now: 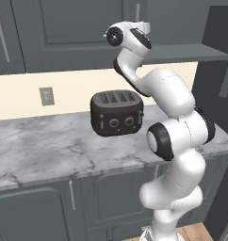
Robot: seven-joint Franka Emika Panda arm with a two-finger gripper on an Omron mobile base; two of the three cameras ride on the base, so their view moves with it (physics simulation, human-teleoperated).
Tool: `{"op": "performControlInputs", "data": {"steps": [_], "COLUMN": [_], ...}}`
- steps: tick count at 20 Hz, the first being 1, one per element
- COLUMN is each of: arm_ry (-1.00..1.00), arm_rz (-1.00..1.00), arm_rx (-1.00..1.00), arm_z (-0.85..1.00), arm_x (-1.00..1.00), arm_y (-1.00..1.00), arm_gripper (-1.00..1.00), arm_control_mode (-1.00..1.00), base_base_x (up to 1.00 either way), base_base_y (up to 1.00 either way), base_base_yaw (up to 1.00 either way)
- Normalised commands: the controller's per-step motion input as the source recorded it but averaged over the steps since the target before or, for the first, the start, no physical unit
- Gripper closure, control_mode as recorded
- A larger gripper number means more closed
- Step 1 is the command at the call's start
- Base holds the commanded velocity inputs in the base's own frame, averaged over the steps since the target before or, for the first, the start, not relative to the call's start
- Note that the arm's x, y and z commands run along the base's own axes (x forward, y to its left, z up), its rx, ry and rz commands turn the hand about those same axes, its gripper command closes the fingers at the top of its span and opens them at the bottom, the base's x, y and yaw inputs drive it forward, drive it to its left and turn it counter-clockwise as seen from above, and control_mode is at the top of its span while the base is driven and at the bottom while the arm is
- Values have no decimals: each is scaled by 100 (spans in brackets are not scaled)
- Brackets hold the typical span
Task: Close all open cabinet doors.
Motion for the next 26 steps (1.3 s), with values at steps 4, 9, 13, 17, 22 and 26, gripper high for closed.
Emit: {"op": "performControlInputs", "data": {"steps": [4,9,13,17,22,26], "arm_ry": [3,2,0,-2,-6,-1], "arm_rz": [0,0,0,0,0,0], "arm_rx": [0,0,0,3,8,11], "arm_z": [0,0,2,14,18,7], "arm_x": [58,45,2,-42,-93,-100], "arm_y": [-4,-1,-1,0,0,0], "arm_gripper": [-100,-100,-100,-100,-100,-100], "arm_control_mode": [-100,-100,-100,-100,-100,-100], "base_base_x": [0,0,0,0,0,0], "base_base_y": [0,0,0,0,0,0], "base_base_yaw": [0,0,0,0,0,0]}}
